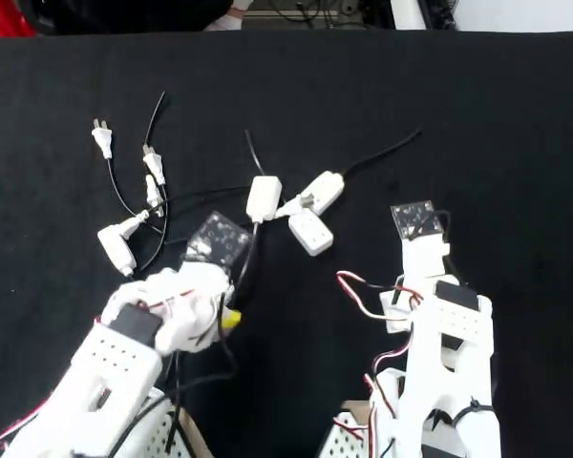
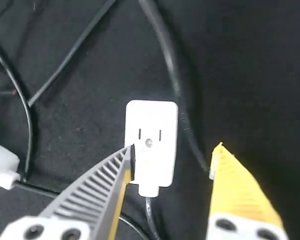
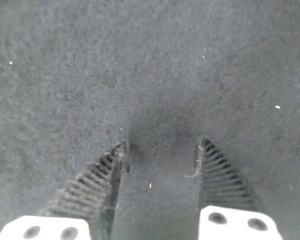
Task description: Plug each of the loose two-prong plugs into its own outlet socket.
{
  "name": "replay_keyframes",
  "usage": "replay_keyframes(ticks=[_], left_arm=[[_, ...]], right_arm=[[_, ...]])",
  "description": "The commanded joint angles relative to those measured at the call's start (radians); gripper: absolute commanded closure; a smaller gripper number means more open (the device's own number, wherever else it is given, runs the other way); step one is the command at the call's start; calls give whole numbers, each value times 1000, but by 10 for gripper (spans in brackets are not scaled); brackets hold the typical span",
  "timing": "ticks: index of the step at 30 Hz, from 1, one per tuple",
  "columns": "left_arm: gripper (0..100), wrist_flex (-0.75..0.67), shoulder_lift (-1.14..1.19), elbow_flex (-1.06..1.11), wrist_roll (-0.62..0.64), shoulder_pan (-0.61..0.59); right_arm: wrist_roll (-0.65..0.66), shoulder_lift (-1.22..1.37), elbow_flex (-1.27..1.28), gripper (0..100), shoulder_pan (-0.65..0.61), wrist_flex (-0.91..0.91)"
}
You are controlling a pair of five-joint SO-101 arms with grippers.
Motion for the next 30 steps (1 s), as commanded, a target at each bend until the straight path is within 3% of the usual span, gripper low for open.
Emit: replay_keyframes(ticks=[1, 8, 21, 26, 30], left_arm=[[754, -69, 218, -105, 21, -4], [755, -20, 485, -271, 18, -19], [755, 9, 494, -280, -63, -22], [756, 133, 494, -348, -63, -21], [858, 161, 493, -364, -63, -21]], right_arm=[[3, -2, -4, 783, 9, -11], [3, -2, -4, 783, 11, -11], [6, -2, -4, 783, 11, -11], [6, -2, -4, 783, 11, -11], [6, -2, -4, 783, 11, -11]])
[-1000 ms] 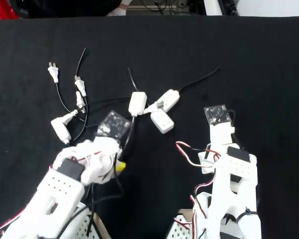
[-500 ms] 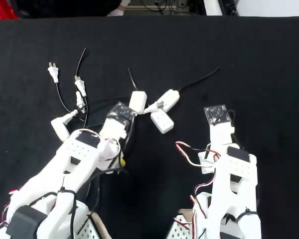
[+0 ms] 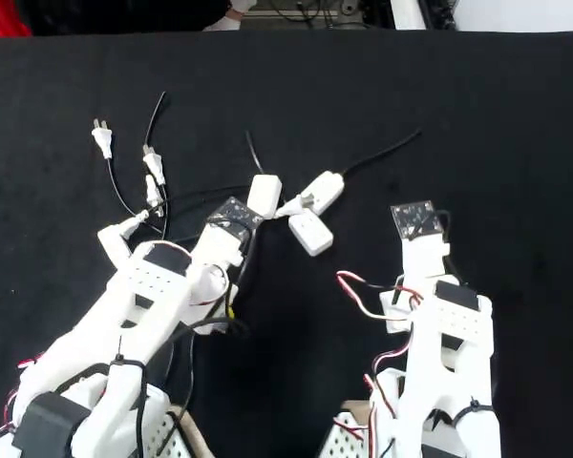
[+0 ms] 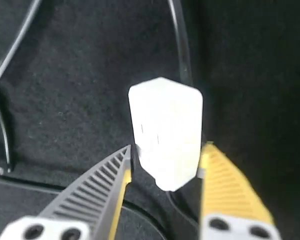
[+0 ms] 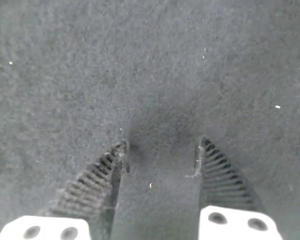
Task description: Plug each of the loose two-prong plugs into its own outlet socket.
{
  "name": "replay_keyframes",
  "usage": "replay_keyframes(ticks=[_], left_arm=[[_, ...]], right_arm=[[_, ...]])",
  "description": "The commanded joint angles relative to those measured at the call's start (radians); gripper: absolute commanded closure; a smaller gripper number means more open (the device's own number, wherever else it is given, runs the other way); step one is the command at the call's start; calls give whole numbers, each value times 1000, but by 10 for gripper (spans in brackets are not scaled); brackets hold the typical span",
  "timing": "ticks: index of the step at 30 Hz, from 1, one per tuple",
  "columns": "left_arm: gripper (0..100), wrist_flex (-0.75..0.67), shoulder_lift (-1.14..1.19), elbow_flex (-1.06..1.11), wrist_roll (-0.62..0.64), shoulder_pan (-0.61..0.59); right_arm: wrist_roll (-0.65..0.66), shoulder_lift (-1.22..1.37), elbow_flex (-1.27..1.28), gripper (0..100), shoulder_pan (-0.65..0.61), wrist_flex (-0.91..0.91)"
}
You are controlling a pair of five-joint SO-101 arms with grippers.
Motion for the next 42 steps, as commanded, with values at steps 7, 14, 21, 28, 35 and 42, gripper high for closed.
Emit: replay_keyframes(ticks=[7, 14, 21, 28, 35, 42], left_arm=[[956, 21, -11, -56, -8, -33], [971, 107, -11, -87, -8, -30], [970, 187, -11, -88, -41, 28], [970, 235, -11, -50, -176, 142], [970, 242, -11, -84, -354, 114], [934, 242, 2, -165, -391, 31]], right_arm=[[6, -2, -4, 783, 12, -11], [6, -2, -4, 783, 12, -11], [8, -2, -4, 783, 12, -11], [8, -2, -2, 783, 11, -11], [8, -2, -2, 783, 11, -11], [8, -2, -2, 783, 11, -11]])
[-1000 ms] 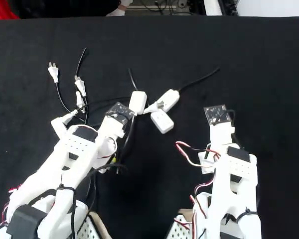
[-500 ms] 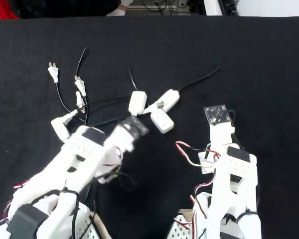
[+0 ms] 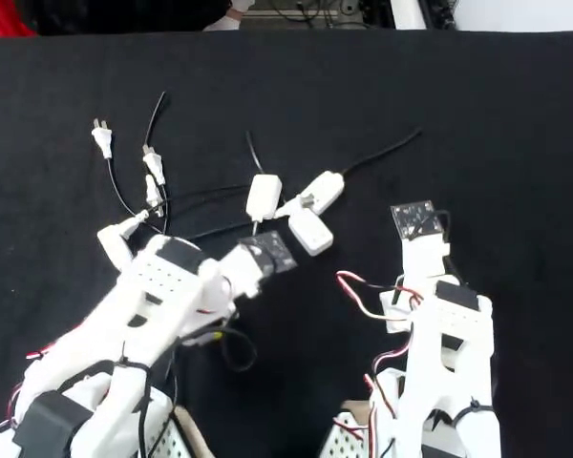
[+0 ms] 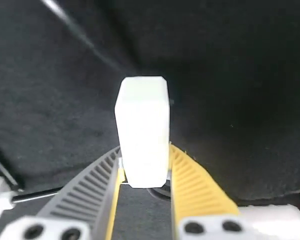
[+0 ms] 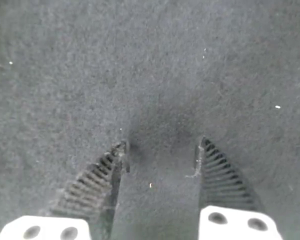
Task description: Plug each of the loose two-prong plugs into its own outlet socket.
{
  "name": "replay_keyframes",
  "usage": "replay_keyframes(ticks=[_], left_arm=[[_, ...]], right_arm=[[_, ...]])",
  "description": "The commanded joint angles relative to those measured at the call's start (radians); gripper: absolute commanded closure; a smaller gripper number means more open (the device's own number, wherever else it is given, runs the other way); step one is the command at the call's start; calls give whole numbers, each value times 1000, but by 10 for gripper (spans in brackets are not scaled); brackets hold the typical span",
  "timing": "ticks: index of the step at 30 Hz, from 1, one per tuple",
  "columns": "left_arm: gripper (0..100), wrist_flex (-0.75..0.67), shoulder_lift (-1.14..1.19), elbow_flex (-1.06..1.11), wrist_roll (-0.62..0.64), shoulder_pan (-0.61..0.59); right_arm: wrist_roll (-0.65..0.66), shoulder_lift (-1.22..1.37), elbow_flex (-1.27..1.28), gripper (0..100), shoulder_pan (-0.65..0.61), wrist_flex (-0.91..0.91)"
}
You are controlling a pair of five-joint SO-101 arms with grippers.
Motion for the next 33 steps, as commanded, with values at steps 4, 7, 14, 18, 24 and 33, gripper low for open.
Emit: replay_keyframes(ticks=[4, 7, 14, 18, 24, 33], left_arm=[[802, 15, -2, -61, -87, -41], [717, 15, -8, -62, -106, -45], [653, 26, -12, -82, -114, -56], [653, 35, -12, -148, -114, -119], [653, 26, -11, -217, -112, -245], [653, 41, -15, -196, -103, -292]], right_arm=[[8, -2, -2, 783, 11, -11], [8, -2, -2, 783, 11, -11], [8, -2, -2, 783, 11, -11], [8, -2, -2, 783, 11, -11], [8, -2, -2, 783, 11, -11], [8, -2, -2, 783, 12, -11]])
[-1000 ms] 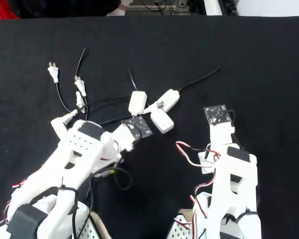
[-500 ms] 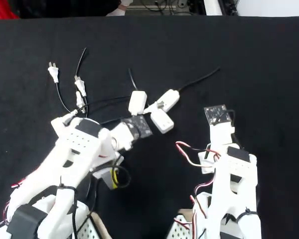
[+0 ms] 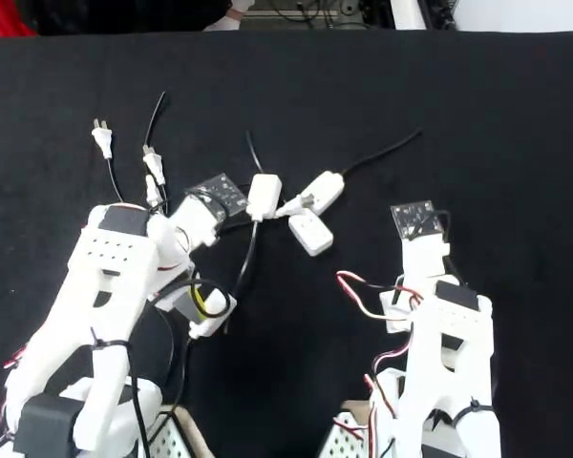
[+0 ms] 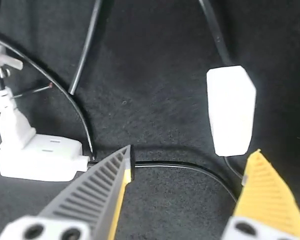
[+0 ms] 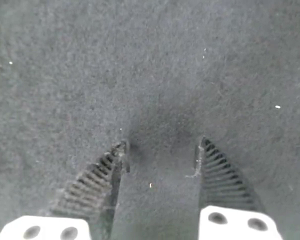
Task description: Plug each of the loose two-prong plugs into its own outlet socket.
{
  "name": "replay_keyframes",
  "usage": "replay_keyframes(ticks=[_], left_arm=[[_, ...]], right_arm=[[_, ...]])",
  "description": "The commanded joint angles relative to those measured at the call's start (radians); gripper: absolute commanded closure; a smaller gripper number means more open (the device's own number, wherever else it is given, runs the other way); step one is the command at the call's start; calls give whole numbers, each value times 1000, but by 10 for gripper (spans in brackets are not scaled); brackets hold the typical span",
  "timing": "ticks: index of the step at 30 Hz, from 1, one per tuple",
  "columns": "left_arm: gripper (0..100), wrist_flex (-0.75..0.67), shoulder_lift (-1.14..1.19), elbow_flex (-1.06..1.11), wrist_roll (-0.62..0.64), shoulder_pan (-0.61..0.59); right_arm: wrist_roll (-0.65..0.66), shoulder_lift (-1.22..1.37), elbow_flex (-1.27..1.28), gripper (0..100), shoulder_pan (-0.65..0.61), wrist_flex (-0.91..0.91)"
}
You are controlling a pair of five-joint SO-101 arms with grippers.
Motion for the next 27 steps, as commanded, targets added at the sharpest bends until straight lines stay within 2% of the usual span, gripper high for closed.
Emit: replay_keyframes(ticks=[1, 5, 8, 12, 16, 19, 22, 27], left_arm=[[653, 35, -26, -38, 21, -4], [653, 48, -92, -8, 161, 5], [653, 32, -150, 79, 203, 64], [653, -153, -221, 226, 301, 94], [653, -358, -242, 337, 304, 31], [653, -437, -242, 361, 304, -47], [653, -442, -252, 360, 304, -96], [653, -397, -253, 349, 304, -84]], right_arm=[[8, -2, -2, 783, 12, -11], [8, -2, -2, 783, 12, -11], [8, -2, -2, 783, 12, -11], [5, -2, -1, 783, 12, -11], [5, -2, -1, 783, 12, -11], [6, -2, -1, 783, 12, -11], [6, -2, -1, 783, 12, -11], [6, -2, -1, 783, 12, -11]])
